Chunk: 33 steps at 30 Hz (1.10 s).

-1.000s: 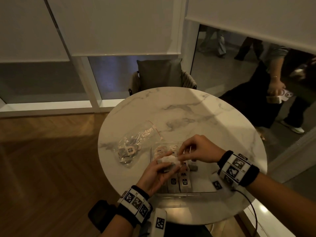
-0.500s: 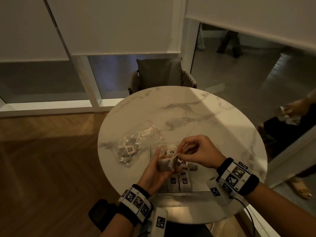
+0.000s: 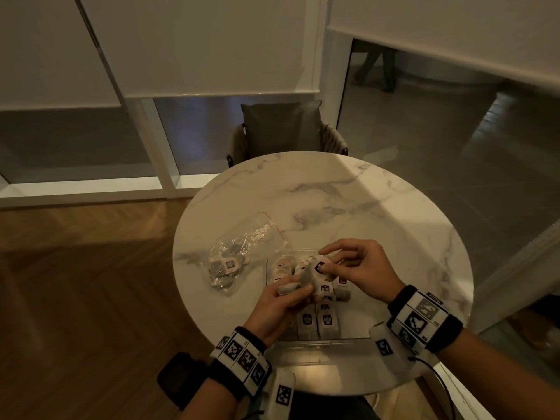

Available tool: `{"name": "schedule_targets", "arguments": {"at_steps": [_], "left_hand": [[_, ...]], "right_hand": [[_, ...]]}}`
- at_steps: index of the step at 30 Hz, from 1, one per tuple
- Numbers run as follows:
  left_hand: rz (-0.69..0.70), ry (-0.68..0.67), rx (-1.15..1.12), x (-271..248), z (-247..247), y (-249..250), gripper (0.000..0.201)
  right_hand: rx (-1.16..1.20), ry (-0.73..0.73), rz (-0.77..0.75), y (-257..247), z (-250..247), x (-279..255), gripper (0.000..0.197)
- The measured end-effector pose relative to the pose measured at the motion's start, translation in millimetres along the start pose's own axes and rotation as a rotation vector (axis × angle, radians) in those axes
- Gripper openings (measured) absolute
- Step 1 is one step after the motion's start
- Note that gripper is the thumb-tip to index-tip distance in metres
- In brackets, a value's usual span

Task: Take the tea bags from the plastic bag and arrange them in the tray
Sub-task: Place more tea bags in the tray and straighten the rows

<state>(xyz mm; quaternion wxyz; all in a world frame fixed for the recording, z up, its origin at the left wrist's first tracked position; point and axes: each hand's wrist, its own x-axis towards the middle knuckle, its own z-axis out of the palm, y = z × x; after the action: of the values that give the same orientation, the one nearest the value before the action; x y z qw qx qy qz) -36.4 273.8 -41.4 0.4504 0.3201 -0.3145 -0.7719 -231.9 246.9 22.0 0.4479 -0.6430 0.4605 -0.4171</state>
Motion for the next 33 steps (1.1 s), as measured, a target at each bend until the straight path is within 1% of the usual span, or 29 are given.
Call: {"name": "schedule_targets", "arguments": {"at_steps": [3,5,8,9,11,14,17,18,21,24,25,28,29,33], "left_hand": [[0.046,0.041,0.017,-1,1,-1,0.026],[0.073,0.051,0.026,-1,1,-2,0.026],[0.097,0.064,0.013,0,0,-3,0.041],[0.096,0.064,0.006,1,-1,-3,0.044],[0.095,0.042,0.016,0,-2,-2,0.038],[0.093,-0.002,0.061,-3,-1,-2,0.026],[0.104,0.002,0.082,-3,1,-1,0.029],[0.105,0.004,0.086,-3,1,-1,0.028],[0.108,0.007,0.089,-3,1,-1,0.023],[0.111,0.014,0.085,-4,2,0,0.022],[0.110,0.011,0.086,-4,3,1,0.020],[0.106,0.011,0.111,-6,5,1,0.015],[0.107,0.019,0.119,-6,5,1,0.017],[0.101,0.077,0.109,-3,5,1,0.037]], "right_hand": [[0.006,0.000,0.004,3,1,-1,0.019],[-0.032,-0.016,0.002,4,1,-4,0.013],[-0.077,-0.089,-0.021,6,1,-7,0.004],[-0.091,-0.110,-0.028,7,1,-8,0.007],[-0.115,-0.112,-0.034,8,2,-9,0.012],[-0.101,-0.111,-0.035,5,1,-10,0.003],[-0.090,-0.175,-0.041,4,1,-10,0.008],[-0.095,-0.168,-0.038,4,0,-10,0.009],[-0.149,-0.087,-0.024,2,0,-9,0.011],[-0.152,-0.160,-0.021,-2,2,-9,0.010],[-0.162,-0.152,-0.022,-3,3,-9,0.009],[-0.193,-0.060,0.010,-7,1,-6,0.008],[-0.195,-0.066,0.032,-10,0,-5,0.008],[-0.192,-0.182,0.134,-22,-5,0,0.015]]}}
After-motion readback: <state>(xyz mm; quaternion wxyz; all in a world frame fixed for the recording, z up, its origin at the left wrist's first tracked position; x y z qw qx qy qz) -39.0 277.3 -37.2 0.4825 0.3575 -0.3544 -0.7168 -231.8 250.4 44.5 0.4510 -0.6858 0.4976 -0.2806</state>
